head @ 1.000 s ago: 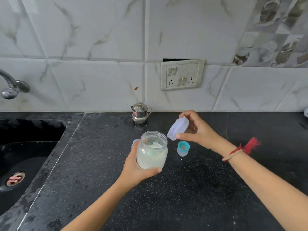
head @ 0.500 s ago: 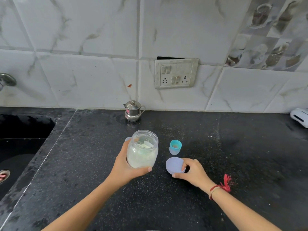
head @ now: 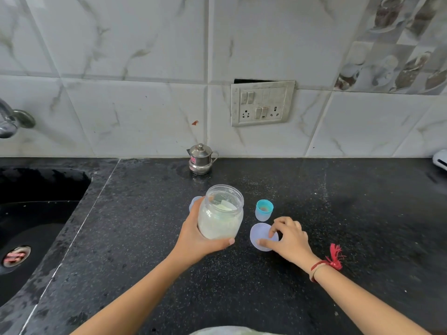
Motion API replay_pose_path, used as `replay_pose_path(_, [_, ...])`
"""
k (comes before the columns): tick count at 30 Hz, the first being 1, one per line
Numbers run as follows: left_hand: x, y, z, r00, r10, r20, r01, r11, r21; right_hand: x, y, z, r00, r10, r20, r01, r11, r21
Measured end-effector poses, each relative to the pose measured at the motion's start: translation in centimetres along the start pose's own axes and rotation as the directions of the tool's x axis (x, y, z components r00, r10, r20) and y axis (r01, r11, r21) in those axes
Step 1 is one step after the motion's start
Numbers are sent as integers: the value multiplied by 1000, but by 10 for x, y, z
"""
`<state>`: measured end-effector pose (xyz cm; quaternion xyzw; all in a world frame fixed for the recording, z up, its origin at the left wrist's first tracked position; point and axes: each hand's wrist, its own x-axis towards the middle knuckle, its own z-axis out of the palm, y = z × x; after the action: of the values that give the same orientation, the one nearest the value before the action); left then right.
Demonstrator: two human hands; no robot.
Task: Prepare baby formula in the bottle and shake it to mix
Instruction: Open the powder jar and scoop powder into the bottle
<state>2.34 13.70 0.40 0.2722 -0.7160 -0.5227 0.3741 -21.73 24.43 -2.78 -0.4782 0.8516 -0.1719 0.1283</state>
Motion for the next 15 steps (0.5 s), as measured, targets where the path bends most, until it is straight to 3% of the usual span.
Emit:
replay_pose_path(3, [-1,1,-2,1000,2,-1,-2,1000,9,-9,-37,-27,993,-51,-110,76,969,233])
replay_pose_path(5, [-1,1,-2,1000,14,10,-14,1000,19,-16,-69,-54,964,-169,-205,239,887,394])
replay_pose_path(7, [-2,2,-1,999,29,20,-30,999,34,-24,-101,-82,904,-296,-308,408,810,420])
replay_pose_path(10, [-3,4,0,998,51,26,-53,998,47,-33,-135,-114,818,-453,-353,567,739,365])
replay_pose_path(12, [-3,5,0,997,64,34,-66,997,47,-37,-148,-127,793,-520,-316,603,744,289])
replay_pose_path(15, [-5,8,0,997,71,38,-73,996,44,-37,-158,-134,837,-545,-50,546,829,116])
